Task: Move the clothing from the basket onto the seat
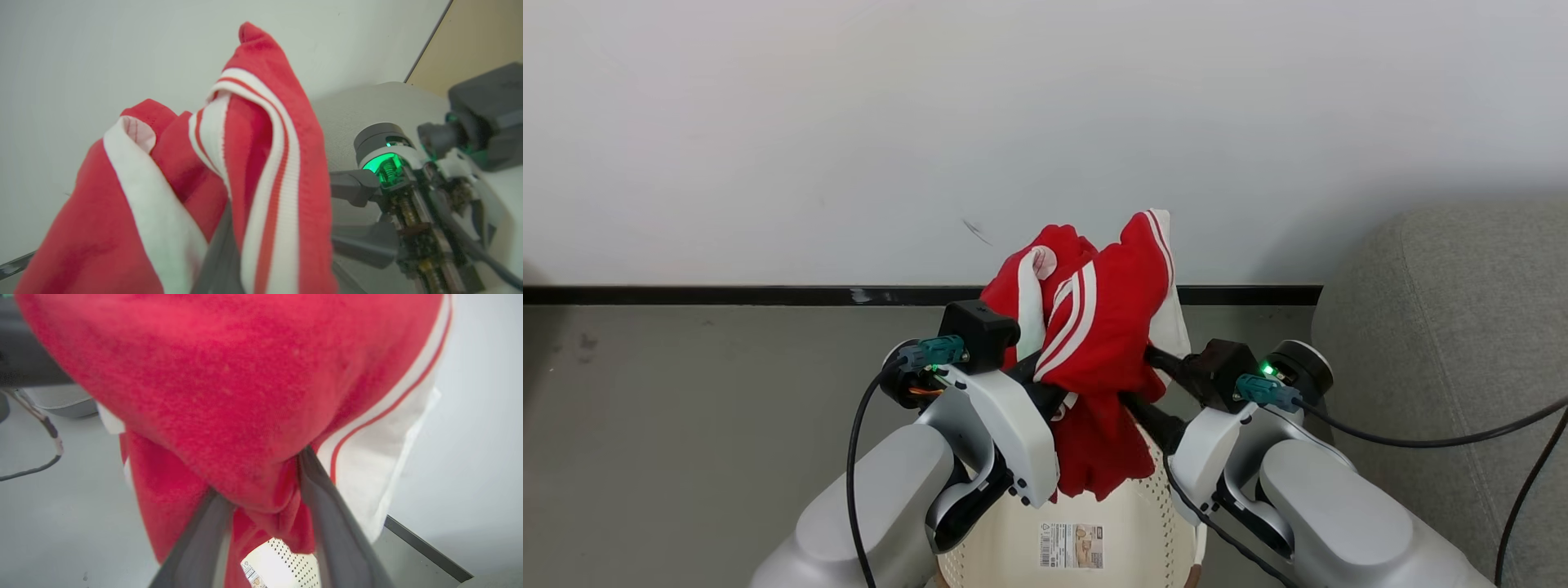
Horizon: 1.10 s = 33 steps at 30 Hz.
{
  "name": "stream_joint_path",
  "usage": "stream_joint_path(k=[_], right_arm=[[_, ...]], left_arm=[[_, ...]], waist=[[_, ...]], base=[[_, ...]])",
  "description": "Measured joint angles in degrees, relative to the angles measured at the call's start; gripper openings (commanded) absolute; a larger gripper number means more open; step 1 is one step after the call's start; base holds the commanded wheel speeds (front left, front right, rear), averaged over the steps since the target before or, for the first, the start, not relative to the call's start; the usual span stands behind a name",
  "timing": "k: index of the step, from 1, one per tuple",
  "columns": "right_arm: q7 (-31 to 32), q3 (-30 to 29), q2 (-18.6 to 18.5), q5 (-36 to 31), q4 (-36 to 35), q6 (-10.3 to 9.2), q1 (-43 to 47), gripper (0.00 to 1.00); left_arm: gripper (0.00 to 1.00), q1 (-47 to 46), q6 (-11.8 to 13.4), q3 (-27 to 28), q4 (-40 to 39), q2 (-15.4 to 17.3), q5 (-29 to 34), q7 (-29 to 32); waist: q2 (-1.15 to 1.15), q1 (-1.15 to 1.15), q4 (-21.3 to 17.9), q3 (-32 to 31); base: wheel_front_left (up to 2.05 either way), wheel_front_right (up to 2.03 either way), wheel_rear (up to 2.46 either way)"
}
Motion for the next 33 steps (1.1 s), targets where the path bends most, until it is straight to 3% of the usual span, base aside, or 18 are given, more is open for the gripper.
stream_joint_path(k=[19,22,24,26,27,28,33], right_arm=[[0.0,-5.6,1.1,2.7,0.0,0.00,0.0,0.00],[0.0,-6.8,1.1,2.8,-0.2,0.00,0.0,0.00],[0.0,-7.9,1.1,3.3,-0.4,0.00,0.0,0.00],[0.0,-8.3,1.1,3.3,-0.5,0.00,0.0,0.00],[0.0,-9.2,1.1,3.3,-0.6,0.00,0.0,0.00],[0.0,-9.5,1.1,3.3,-0.7,0.00,0.0,0.00],[0.0,-11.0,1.1,3.6,-1.3,0.00,0.0,0.00]], left_arm=[[0.00,0.0,0.2,1.4,1.4,0.7,-0.5,-0.6],[0.36,0.0,0.5,1.6,1.4,0.7,-0.5,-0.9],[0.38,0.0,0.6,1.6,1.5,0.8,-0.4,-1.0],[0.45,0.0,0.6,1.6,1.5,0.9,-0.4,-1.0],[0.84,0.0,0.6,1.6,1.6,1.2,-0.4,-1.1],[0.99,0.1,0.6,1.7,1.7,1.3,-0.4,-1.1],[1.00,0.5,0.6,2.0,2.1,1.9,-0.4,-1.6]], waist=[[0.00,0.00,-0.6,0.6],[0.00,0.00,-0.8,0.7],[0.00,0.00,-1.0,0.9],[0.00,0.00,-1.1,0.9],[0.00,0.00,-1.3,1.0],[0.00,0.00,-1.3,1.0],[0.00,0.00,-1.6,1.2]], base=[[0.00,0.00,0.00],[0.00,0.00,0.00],[0.00,0.00,0.00],[0.00,0.00,0.00],[0.00,0.00,0.00],[0.00,0.00,0.00],[0.00,0.00,0.00]])
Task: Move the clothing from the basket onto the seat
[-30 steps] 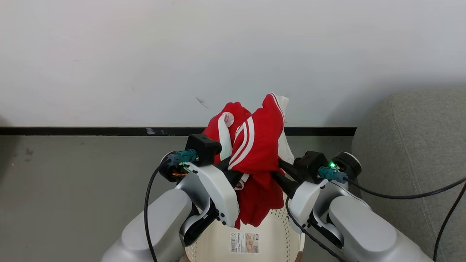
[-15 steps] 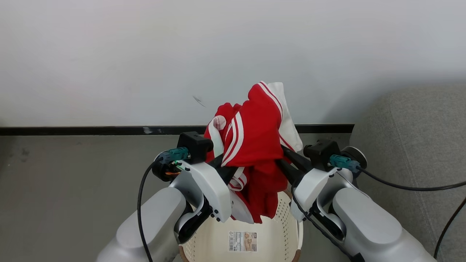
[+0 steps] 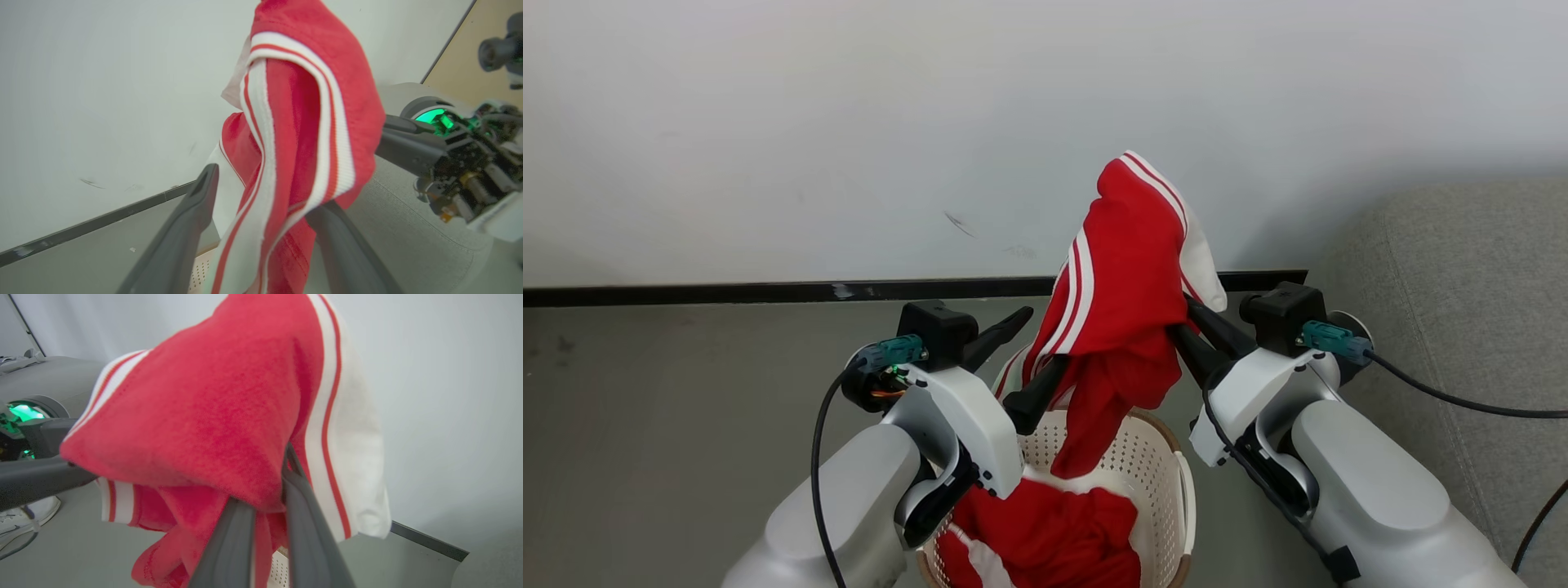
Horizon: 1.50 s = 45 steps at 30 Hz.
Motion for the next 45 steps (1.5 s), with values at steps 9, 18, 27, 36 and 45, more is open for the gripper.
stream_joint_path(k=[9,18,27,36,45], right_arm=[[0.0,-3.5,-1.5,0.1,-0.6,0.00,0.1,0.00],[0.0,-9.0,-2.8,0.8,-2.3,0.00,2.5,0.00],[0.0,-14.1,-4.8,0.5,-5.4,0.00,5.3,0.00],[0.0,-20.2,-6.2,-0.4,-9.1,0.00,10.1,0.00],[0.0,-26.3,-6.0,-1.1,-14.0,0.00,14.4,0.00]], left_arm=[[1.00,0.8,0.0,0.2,-0.2,1.3,0.5,-1.5],[1.00,1.4,-0.1,-1.1,-2.9,1.8,1.1,-3.0],[1.00,1.4,-0.1,-2.6,-4.4,2.0,1.5,-4.0],[1.00,1.4,-0.5,-4.0,-5.2,2.3,1.5,-4.4],[1.00,1.4,-0.5,-5.4,-6.1,2.9,1.5,-4.7]], waist=[[0.00,0.00,-0.4,-0.1],[0.00,0.00,-1.4,-0.5],[0.00,0.00,-3.0,-0.6],[0.00,0.00,-5.5,-0.6],[0.00,0.00,-9.1,-0.6]], base=[[0.00,0.00,0.00],[0.00,0.00,0.00],[0.00,0.00,0.00],[0.00,0.00,0.00],[0.00,0.00,0.00]])
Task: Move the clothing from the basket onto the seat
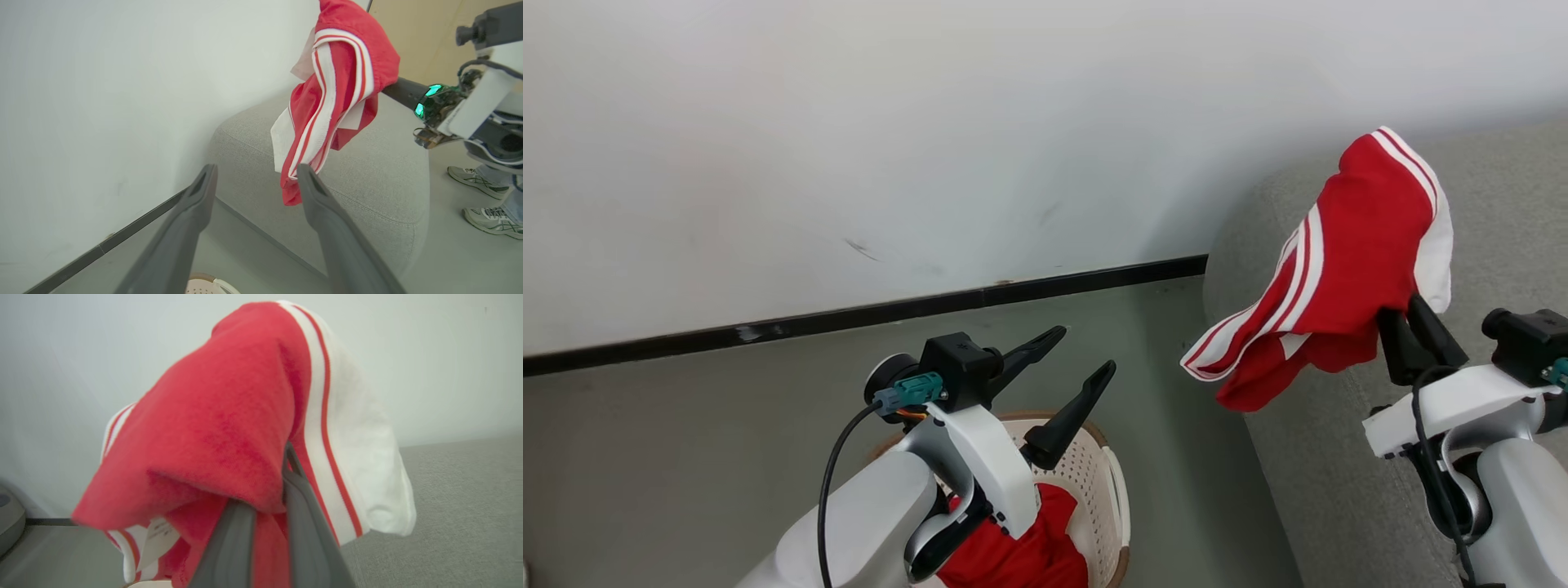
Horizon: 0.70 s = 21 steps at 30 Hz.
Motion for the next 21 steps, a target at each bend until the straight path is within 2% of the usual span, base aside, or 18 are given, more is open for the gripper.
stream_joint_path(k=[9,21], right_arm=[[0.0,-4.2,0.7,-0.3,-4.1,-0.01,3.9,0.00],[0.0,-5.4,2.2,-0.5,-8.4,0.00,7.5,0.00]], left_arm=[[1.00,0.0,0.0,-1.5,-0.2,1.0,0.0,-0.8],[1.00,0.0,0.0,-2.8,-1.1,1.9,0.0,-1.8]], waist=[[0.00,0.00,-4.2,0.4],[0.00,0.00,-9.8,1.5]], base=[[0.00,0.00,0.00],[0.00,0.00,0.00]])
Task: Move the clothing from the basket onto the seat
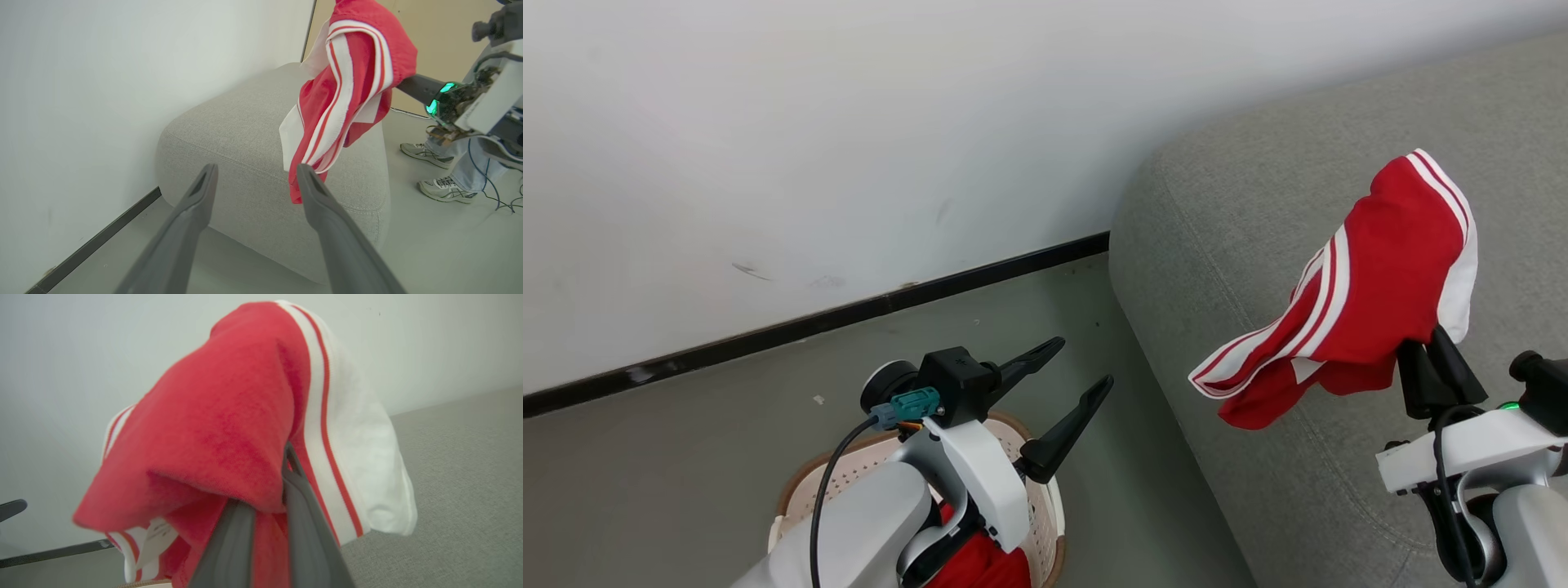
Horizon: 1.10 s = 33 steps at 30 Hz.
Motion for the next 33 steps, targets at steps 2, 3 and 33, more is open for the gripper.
stream_joint_path(k=[2,3,33], right_arm=[[0.0,-0.1,0.2,0.0,-0.3,-0.01,0.5,0.00],[0.0,-0.1,0.2,0.0,-0.4,-0.01,0.7,0.00],[0.0,2.9,1.5,-0.1,-2.2,-0.01,1.2,0.00]], left_arm=[[1.00,0.0,0.0,-0.1,-0.1,0.2,0.0,0.0],[1.00,0.0,0.0,-0.1,-0.1,0.3,0.0,0.0],[1.00,0.0,0.0,0.9,-1.0,4.3,0.0,-1.6]], waist=[[0.00,0.00,-0.9,0.2],[0.00,0.00,-1.3,0.4],[0.00,0.00,-12.2,2.5]], base=[[0.00,0.00,0.00],[0.00,0.00,0.00],[0.00,0.00,0.00]])
